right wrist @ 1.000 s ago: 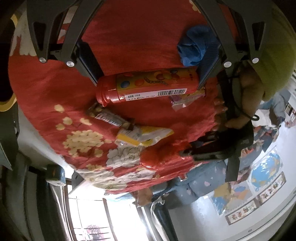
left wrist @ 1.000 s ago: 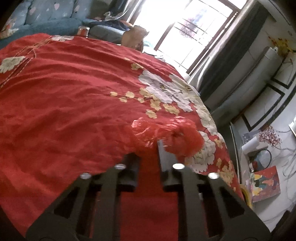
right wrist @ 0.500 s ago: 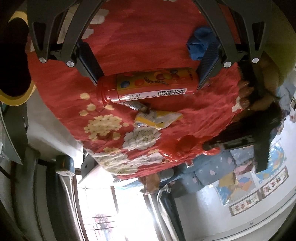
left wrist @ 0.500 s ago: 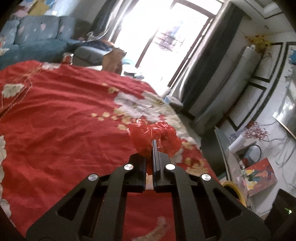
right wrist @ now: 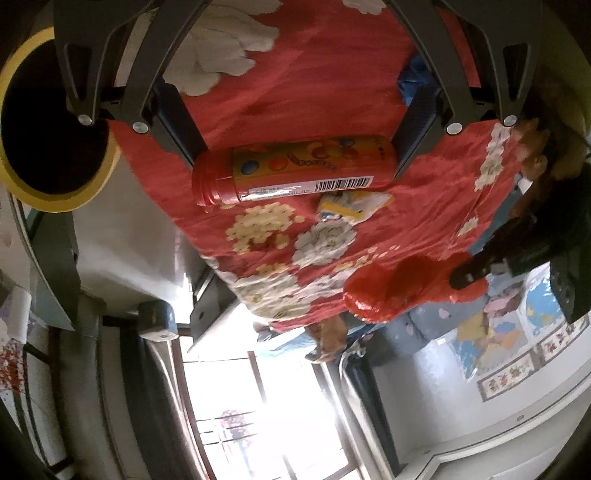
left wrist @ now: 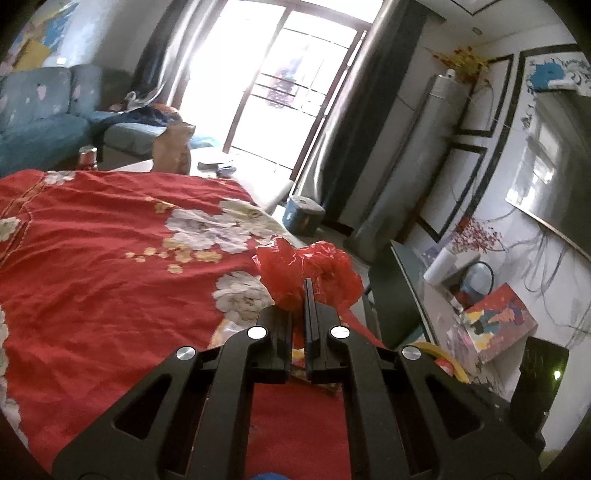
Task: Collect trash
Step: 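Carry the red bag and snack tube over the bin with both tools, then open both tools over the bin to drop the red bag and tube, then move both tools back toward the remaining wrappers and glove on the bedspread, then grasp the blue glove with the left tool while the right tool grasps the chocolate bar, then carry the blue glove and chocolate bar over the yellow-rimmed bin with both tools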
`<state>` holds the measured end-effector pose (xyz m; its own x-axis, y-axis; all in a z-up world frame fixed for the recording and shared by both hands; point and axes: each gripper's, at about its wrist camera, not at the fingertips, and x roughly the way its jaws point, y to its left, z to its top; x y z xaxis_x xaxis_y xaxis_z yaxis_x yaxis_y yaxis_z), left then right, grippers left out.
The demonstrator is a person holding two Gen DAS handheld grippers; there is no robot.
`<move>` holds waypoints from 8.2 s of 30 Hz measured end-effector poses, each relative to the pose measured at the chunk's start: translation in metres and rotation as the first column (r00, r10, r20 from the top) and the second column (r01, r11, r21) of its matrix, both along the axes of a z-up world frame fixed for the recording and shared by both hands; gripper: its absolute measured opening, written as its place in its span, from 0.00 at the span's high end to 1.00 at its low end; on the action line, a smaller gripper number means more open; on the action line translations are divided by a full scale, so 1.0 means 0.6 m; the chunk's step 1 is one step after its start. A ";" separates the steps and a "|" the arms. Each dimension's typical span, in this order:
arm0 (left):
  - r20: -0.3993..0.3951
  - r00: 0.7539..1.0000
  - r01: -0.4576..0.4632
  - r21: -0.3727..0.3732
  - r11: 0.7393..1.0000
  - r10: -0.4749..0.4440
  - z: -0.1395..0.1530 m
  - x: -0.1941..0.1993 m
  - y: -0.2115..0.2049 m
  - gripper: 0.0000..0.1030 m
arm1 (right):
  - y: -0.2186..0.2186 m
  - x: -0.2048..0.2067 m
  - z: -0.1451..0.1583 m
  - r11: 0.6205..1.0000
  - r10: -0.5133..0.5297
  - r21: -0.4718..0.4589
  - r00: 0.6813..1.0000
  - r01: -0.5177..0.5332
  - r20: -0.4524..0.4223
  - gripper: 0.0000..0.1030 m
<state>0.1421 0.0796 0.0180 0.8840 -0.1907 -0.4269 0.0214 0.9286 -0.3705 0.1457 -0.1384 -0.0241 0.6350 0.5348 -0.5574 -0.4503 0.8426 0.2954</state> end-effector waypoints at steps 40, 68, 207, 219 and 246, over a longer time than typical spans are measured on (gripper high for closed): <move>-0.092 0.952 0.303 0.133 0.944 -0.293 -0.025 0.015 -0.254 0.98 | -0.279 0.032 -0.032 0.928 -0.373 -0.033 0.928 0.372 -0.018 0.10; -0.277 0.841 0.522 0.197 0.830 -0.464 -0.138 0.085 -0.476 0.98 | -0.408 0.062 -0.111 0.870 -0.491 -0.027 0.859 0.493 -0.146 0.06; -0.372 0.921 0.196 0.196 0.961 -0.112 -0.207 -0.136 -0.092 0.53 | 0.168 0.118 -0.132 0.905 0.221 -0.358 0.973 -0.230 -0.066 0.58; -0.370 0.924 0.181 0.193 0.964 -0.099 -0.211 -0.130 -0.082 0.79 | 0.137 0.109 -0.132 0.940 0.198 -0.264 0.976 -0.216 -0.096 0.78; -0.261 0.952 0.206 0.169 0.964 -0.158 -0.140 -0.089 -0.130 0.86 | 0.025 0.036 -0.066 0.986 0.124 -0.104 0.991 -0.128 -0.044 0.84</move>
<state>0.0886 0.0016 -0.0663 0.7064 -0.2317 -0.6688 0.1284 0.9712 -0.2008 0.1672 -0.1236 -0.0637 0.5441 0.5453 -0.6376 -0.5449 0.8076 0.2257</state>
